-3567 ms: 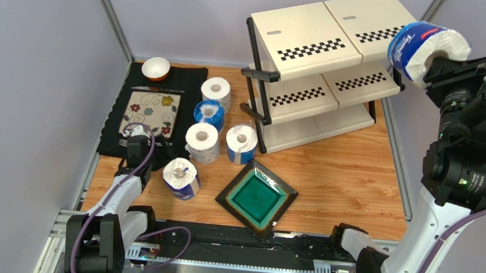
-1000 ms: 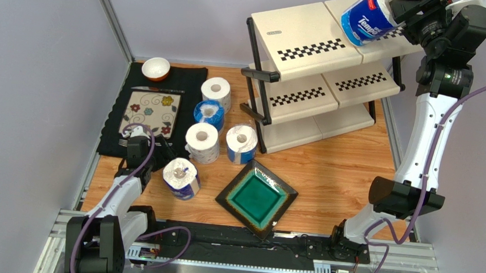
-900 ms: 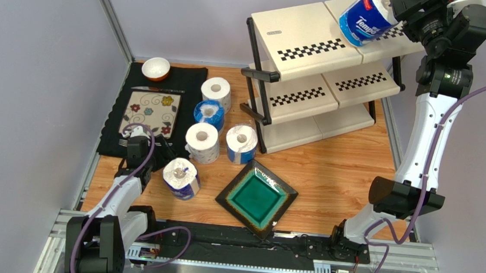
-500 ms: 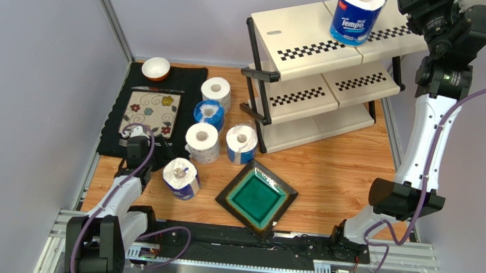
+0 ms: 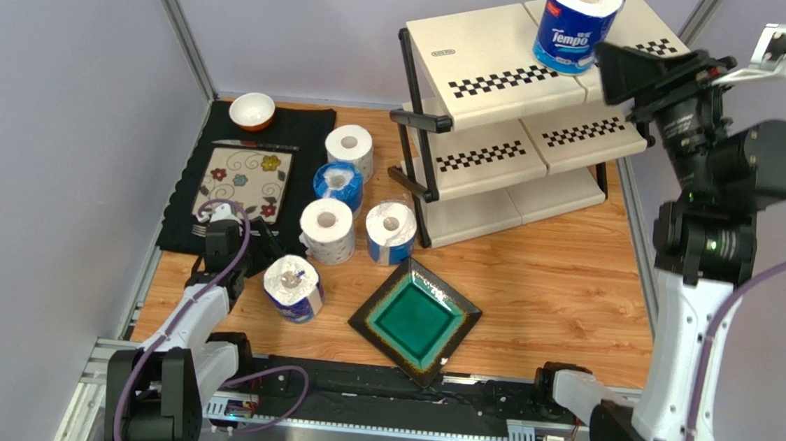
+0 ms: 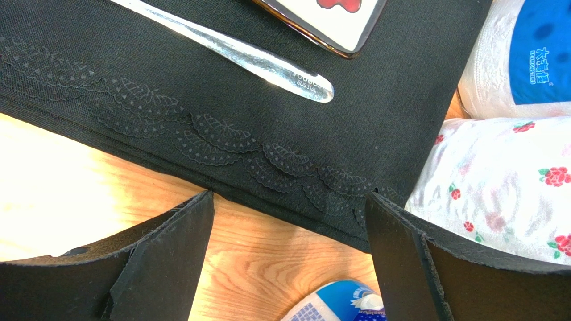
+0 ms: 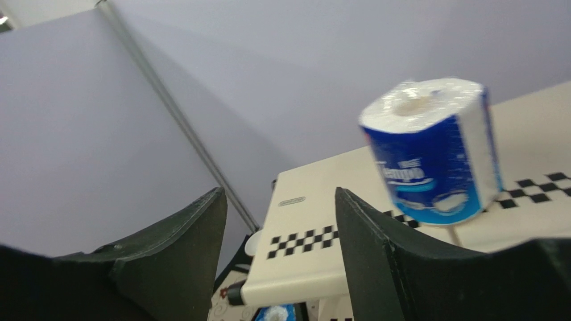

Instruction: Place and organize the paper towels onto the shelf

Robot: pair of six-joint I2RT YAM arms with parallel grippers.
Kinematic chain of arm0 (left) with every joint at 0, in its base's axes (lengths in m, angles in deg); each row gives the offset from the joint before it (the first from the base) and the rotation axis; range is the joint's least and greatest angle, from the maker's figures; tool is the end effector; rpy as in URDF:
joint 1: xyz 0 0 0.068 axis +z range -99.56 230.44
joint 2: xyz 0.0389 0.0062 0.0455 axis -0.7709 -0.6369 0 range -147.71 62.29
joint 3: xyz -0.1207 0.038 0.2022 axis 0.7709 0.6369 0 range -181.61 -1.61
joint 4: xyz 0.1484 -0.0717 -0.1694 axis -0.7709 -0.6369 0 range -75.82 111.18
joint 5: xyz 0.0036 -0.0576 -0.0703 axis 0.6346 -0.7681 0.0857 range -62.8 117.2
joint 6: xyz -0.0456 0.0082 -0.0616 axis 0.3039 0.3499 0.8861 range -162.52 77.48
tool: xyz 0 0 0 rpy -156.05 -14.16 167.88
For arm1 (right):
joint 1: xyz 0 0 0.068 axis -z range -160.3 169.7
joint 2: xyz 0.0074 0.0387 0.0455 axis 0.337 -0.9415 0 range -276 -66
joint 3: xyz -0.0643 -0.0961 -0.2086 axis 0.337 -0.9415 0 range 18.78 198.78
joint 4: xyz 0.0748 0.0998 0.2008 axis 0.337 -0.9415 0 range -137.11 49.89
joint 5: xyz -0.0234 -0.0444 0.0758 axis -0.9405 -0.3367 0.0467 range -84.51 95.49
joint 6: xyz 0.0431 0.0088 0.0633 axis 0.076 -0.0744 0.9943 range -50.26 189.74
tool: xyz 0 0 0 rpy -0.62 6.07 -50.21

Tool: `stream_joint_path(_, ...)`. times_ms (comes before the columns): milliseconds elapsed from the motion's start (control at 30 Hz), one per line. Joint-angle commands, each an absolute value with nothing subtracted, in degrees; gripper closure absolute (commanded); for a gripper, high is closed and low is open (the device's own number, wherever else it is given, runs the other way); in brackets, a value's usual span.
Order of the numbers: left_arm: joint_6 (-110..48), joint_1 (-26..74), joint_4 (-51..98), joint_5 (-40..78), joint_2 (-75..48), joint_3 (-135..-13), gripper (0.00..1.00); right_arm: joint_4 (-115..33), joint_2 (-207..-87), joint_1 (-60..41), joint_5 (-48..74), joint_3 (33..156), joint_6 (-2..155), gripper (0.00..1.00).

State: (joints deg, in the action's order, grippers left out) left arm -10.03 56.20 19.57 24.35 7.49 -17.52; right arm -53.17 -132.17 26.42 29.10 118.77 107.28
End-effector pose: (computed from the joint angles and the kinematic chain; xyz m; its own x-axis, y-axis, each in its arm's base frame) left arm 0.2011 0.0170 0.1193 -0.5114 -0.5909 -0.6240 -0.4000 0.8063 -0.4358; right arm 0.2026 0.0025 0.5411 0.1179 0.5483 -0.8280 -0.4243 0.7816 0.4572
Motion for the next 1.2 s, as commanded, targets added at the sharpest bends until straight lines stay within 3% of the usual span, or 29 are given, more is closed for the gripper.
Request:
stream_joint_path(0, -9.5, 56.6, 18.8, 23.0, 6.7, -16.7, 0.09, -59.2, -125.9, 16.7, 31.3, 116.8, 96.1, 0.35)
stream_joint_path(200, -9.3, 56.6, 19.2, 22.5, 6.7, -16.6, 0.10, -66.2, -123.1, -1.0, 28.4, 111.2, 89.5, 0.34)
stream_joint_path(233, -9.3, 56.6, 19.2, 22.6, 6.7, -16.6, 0.10, -67.2, -123.2, -7.7, 26.8, 110.3, 88.3, 0.34)
stream_joint_path(400, -9.5, 56.7, 19.1, 23.0, 6.8, -16.6, 0.10, -72.4, -127.1, -31.8, 7.8, 105.3, 80.9, 0.32)
stream_joint_path(500, -9.5, 56.6, 19.0, 23.0, 6.7, -16.6, 0.10, -71.6, -132.3, -39.4, 2.6, 103.1, 81.4, 0.32)
stream_joint_path(700, -9.3, 56.6, 19.2, 23.2, 6.6, -15.9, 0.10, -61.6, -140.4, -43.5, 4.0, 96.8, 91.1, 0.32)
stream_joint_path(867, -9.1, 56.6, 19.5, 23.1, 6.6, -15.9, 0.10, -65.9, -152.0, -44.7, 0.0, 102.7, 97.1, 0.31)
stream_joint_path(1167, -9.1, 56.6, 19.4, 22.9, 7.0, -15.8, 0.10, -70.4, -167.5, -46.0, 4.3, 112.6, 102.4, 0.25)
